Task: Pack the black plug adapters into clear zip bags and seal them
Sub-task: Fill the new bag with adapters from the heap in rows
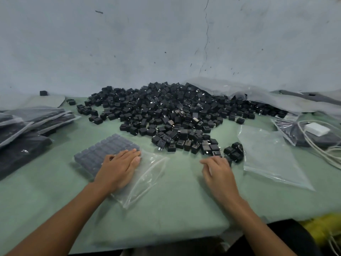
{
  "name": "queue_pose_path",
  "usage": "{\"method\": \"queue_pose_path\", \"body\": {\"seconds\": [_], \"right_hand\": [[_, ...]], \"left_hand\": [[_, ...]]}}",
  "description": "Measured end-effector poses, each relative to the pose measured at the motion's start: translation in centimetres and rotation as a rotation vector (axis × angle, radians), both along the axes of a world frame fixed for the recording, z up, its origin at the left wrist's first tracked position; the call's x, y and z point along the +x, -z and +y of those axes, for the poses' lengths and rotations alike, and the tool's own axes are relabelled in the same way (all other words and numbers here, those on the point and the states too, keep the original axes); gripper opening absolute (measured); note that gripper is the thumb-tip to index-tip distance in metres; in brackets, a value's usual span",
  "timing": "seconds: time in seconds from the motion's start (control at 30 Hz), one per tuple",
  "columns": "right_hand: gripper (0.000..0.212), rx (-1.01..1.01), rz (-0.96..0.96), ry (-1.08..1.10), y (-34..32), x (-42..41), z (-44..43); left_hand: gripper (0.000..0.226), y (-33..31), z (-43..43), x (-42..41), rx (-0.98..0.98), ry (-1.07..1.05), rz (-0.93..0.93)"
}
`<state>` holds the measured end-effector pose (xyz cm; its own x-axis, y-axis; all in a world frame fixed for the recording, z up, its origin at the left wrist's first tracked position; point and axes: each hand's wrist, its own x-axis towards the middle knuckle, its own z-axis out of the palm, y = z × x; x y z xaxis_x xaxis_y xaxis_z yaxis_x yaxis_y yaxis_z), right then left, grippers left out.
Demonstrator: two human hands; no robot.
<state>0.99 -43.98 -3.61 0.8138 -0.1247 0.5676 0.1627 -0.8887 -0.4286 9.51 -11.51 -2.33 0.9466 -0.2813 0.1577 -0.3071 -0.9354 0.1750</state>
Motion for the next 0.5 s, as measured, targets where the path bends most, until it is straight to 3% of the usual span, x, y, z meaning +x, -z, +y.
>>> {"method": "queue_pose_path", "body": {"seconds": [0.13,0.33,0.5], "right_hand": [[0.030,-0.069,0.041,0.281,0.2,-0.3,-4.9],[0.048,-0.151,0.229,0.262,0.7,0.1,-4.6],[0.046,-0.125,0.190,0.224,0.8,-0.3,-4.7]], "left_hand": [[0.068,0.2,0.1,0.1,-0.007,-0.002,-0.010],[0.068,0.3,0.1,0.0,-0.023,0.001,-0.007],[0.069,0.2,0.0,-0.1,-0.015,0.004,-0.008]]}}
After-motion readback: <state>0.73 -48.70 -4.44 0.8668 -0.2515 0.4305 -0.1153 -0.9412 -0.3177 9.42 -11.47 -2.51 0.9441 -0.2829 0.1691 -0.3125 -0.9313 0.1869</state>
